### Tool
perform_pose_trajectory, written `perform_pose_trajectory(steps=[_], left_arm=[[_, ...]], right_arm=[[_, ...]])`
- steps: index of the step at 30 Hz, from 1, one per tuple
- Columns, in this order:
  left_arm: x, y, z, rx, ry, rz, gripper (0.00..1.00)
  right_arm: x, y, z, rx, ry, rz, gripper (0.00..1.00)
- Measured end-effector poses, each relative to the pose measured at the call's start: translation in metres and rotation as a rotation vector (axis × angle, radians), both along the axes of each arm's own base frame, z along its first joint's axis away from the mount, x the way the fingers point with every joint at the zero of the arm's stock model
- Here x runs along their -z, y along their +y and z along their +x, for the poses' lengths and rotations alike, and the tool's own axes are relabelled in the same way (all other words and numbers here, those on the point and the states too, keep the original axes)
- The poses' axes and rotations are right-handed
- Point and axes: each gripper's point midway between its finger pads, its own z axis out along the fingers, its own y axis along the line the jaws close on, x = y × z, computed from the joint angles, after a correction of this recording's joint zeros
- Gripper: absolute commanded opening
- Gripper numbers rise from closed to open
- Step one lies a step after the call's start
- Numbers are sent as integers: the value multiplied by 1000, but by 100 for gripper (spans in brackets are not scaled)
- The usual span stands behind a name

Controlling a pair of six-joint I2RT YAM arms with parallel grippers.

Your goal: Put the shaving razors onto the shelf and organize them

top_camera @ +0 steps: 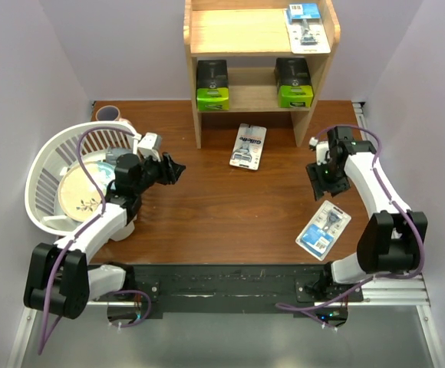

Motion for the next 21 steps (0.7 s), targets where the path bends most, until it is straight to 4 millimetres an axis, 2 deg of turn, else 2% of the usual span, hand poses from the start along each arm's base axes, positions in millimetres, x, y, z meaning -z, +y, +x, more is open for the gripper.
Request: perform_pose_trajectory(steps=[4, 6, 9, 17, 21], left_arm=[[4, 3, -3, -1, -2, 15, 54], [7, 4, -4, -1, 3, 17, 54], [9, 4, -5, -1, 7, 18, 54], [11, 4, -4, -1, 13, 20, 54], [13, 4, -4, -2, 17, 22, 54]], right_arm=[[-1, -1, -8, -405, -8, 10, 63], [0, -10, -19, -631, -15, -32, 63], [7, -19, -32, -863, 7, -73, 62], [29, -25, -24, -1355, 37, -127, 60], [40, -23, -31, -1545, 44, -137, 60]])
